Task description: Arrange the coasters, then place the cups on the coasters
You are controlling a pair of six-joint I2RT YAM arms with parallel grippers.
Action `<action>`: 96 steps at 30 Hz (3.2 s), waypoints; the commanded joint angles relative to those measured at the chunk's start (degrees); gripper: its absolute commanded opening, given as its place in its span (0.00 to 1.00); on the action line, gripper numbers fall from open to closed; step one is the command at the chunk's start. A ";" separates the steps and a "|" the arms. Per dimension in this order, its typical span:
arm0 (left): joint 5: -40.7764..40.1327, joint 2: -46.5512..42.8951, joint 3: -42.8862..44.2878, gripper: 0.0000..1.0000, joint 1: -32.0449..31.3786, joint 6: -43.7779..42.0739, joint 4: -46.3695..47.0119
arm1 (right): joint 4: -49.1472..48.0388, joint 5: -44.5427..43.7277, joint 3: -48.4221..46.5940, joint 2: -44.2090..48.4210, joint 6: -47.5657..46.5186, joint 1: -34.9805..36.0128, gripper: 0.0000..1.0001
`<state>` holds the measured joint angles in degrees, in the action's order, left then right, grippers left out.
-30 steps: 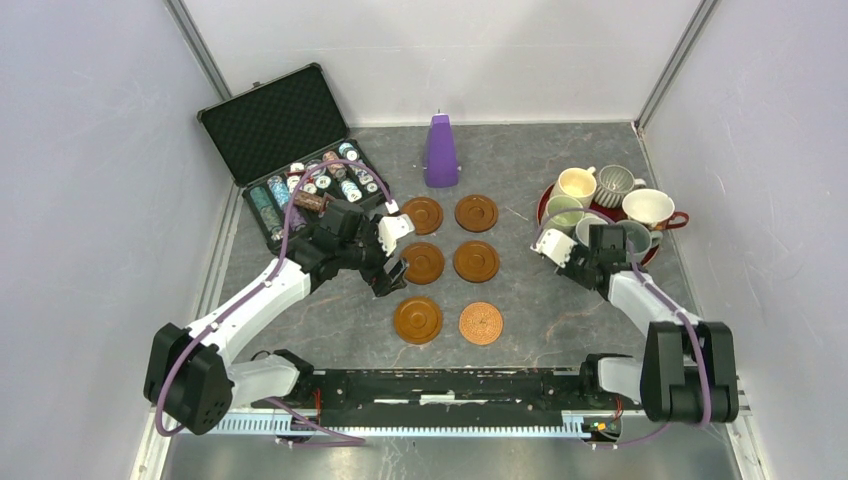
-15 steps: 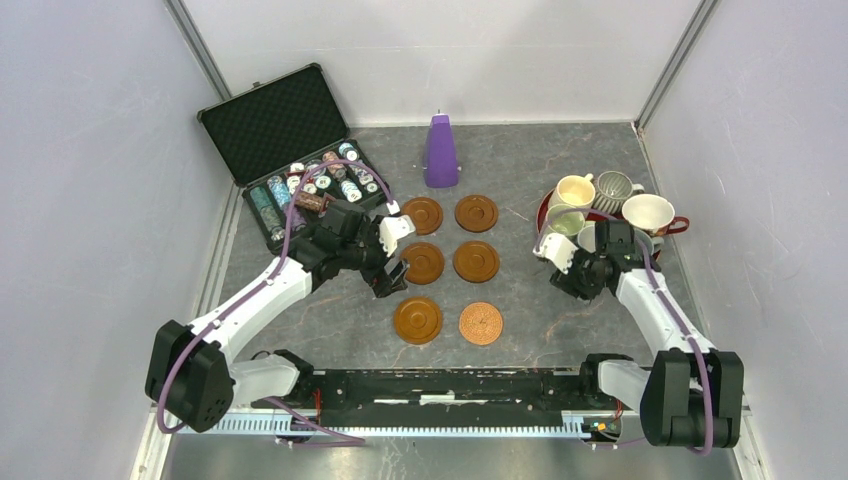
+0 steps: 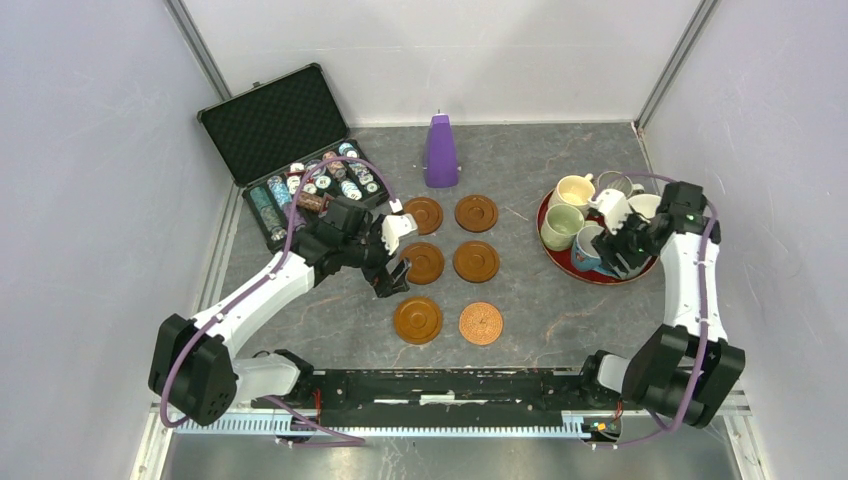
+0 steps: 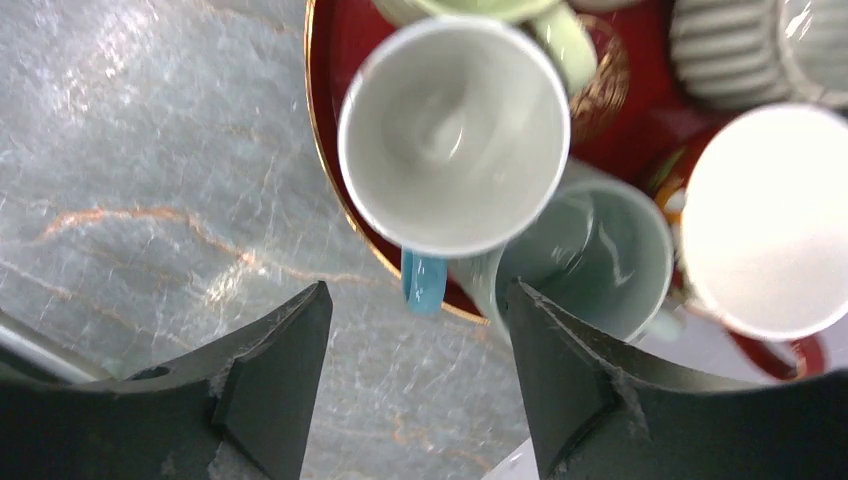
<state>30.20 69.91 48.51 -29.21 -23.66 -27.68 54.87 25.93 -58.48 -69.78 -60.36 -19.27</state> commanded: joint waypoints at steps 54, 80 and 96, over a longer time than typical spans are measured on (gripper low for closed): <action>0.06 1.74 1.94 0.97 0.38 1.90 1.51 | -12.40 3.58 11.12 -7.37 -0.37 -5.87 0.21; 1.68 -1.25 5.69 1.00 5.03 7.49 -0.36 | 11.31 14.23 -5.18 0.77 -2.00 -2.86 0.00; -0.80 -2.84 13.25 1.00 21.39 17.77 -8.56 | -18.47 -3.76 -18.95 -12.97 38.83 37.55 0.00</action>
<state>31.40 69.45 61.32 -9.78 -10.83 -35.11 49.21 27.33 -71.48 -77.76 -34.46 12.91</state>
